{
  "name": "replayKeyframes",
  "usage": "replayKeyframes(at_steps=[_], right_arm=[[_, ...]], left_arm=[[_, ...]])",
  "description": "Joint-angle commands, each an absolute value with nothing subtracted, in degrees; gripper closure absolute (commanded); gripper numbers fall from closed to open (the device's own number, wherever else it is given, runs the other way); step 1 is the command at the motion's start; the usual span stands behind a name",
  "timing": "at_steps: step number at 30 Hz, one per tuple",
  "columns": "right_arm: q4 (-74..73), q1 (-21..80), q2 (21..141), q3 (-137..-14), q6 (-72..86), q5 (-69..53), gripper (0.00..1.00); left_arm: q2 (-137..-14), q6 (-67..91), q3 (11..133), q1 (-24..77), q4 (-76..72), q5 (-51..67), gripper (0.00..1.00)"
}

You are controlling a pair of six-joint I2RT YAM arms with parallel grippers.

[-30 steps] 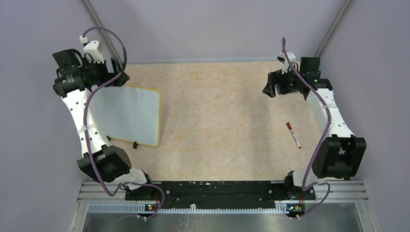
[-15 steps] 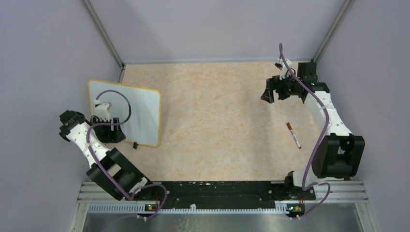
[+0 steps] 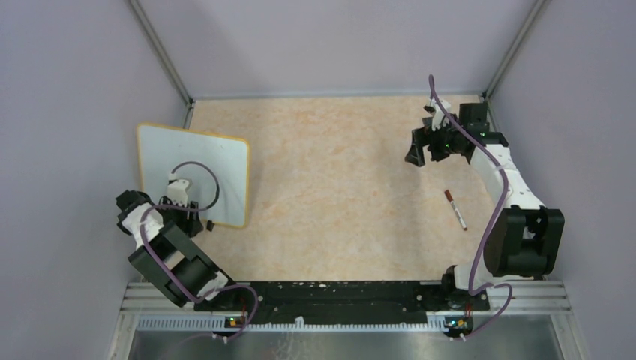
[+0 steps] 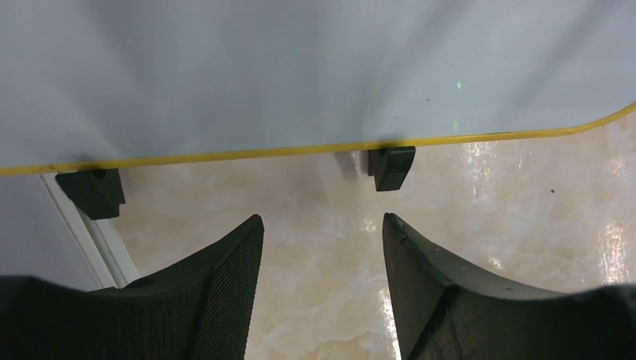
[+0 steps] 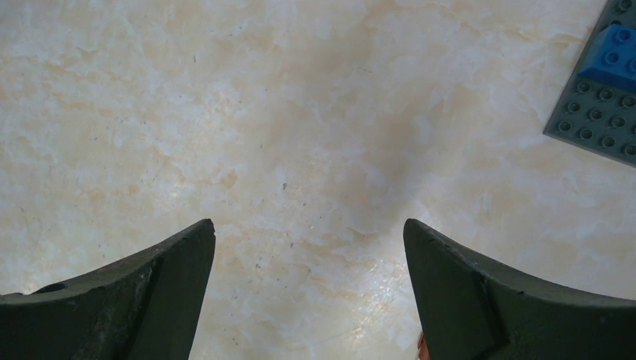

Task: Write a sentence on the whiteboard
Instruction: Move the whiteboard to the center of the board.

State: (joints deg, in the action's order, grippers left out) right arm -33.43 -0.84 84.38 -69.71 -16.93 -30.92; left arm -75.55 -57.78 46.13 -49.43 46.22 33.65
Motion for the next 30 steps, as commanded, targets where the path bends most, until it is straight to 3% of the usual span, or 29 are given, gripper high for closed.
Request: replayKeyframes(at_steps=[1, 7, 14, 30], right_arm=[[-32.0, -0.3, 83.7, -69.6, -17.5, -31.1, 0.08], [-31.0, -0.4, 83.8, -68.6, -17.5, -30.2, 0.08], [-30.6, -0.4, 83.6, -67.4, -17.6, -29.9, 0.08], [-30.3, -0.4, 84.1, -66.6, -18.4, -29.1, 0.08]], left_arm=[[-75.5, -58.1, 43.5, -47.7, 39.4, 36.7, 0.36], [-75.6, -54.0, 41.4, -43.4, 35.0, 36.4, 0.38], [-75.6, -50.8, 40.1, -37.9, 32.0, 37.3, 0.48], [-76.9, -38.5, 40.0, -17.3, 25.2, 33.4, 0.46]])
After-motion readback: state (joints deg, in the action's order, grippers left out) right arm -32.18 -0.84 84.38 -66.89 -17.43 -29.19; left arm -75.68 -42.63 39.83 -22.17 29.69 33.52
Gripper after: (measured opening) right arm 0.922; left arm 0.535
